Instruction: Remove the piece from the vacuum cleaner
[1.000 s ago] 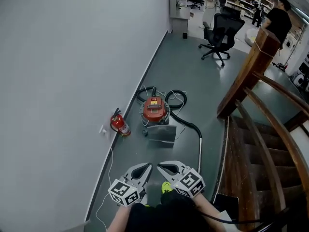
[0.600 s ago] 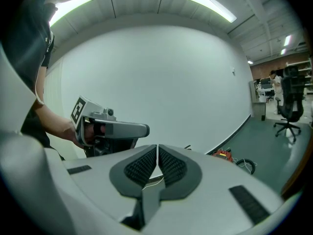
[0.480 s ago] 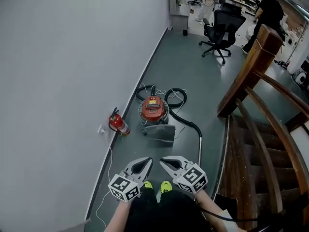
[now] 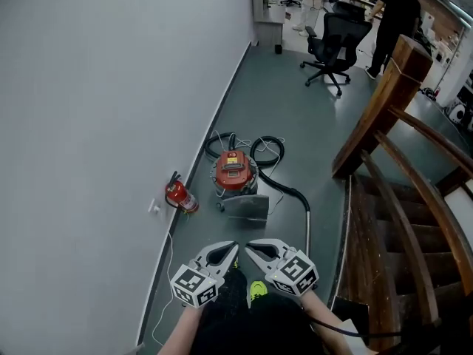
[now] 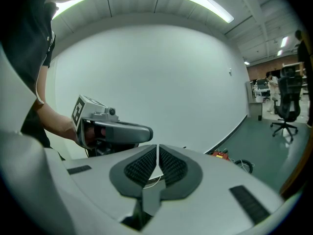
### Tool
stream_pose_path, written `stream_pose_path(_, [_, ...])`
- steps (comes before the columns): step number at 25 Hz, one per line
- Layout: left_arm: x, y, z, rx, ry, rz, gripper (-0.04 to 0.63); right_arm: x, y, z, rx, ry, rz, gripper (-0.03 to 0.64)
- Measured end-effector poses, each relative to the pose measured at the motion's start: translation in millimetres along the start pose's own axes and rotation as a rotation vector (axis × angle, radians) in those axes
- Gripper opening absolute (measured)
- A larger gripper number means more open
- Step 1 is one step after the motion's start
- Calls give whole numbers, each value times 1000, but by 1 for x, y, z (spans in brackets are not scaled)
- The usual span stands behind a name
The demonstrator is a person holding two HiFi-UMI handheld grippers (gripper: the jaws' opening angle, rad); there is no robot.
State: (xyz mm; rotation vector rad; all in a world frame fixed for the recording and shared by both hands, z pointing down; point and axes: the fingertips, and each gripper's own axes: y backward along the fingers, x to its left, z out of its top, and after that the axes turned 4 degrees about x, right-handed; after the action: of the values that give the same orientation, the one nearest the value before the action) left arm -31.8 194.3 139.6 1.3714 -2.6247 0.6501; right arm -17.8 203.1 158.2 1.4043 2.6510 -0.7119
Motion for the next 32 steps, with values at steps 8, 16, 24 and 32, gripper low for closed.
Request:
stream_pose_path(8, [37, -26, 17, 14, 9, -63, 8, -28, -24, 16, 10, -33, -40, 15])
stream_pose_path(16, [70, -43, 33, 15, 26, -102, 8, -57, -48, 34, 41, -42, -68, 15])
stream_pose_path(24, [99, -59, 46, 27, 27, -142, 8, -87, -69, 50, 55, -54, -93, 15])
stream_pose_path(32, [120, -71, 70, 44, 5, -183, 8, -109, -84, 79, 40, -58, -124, 15])
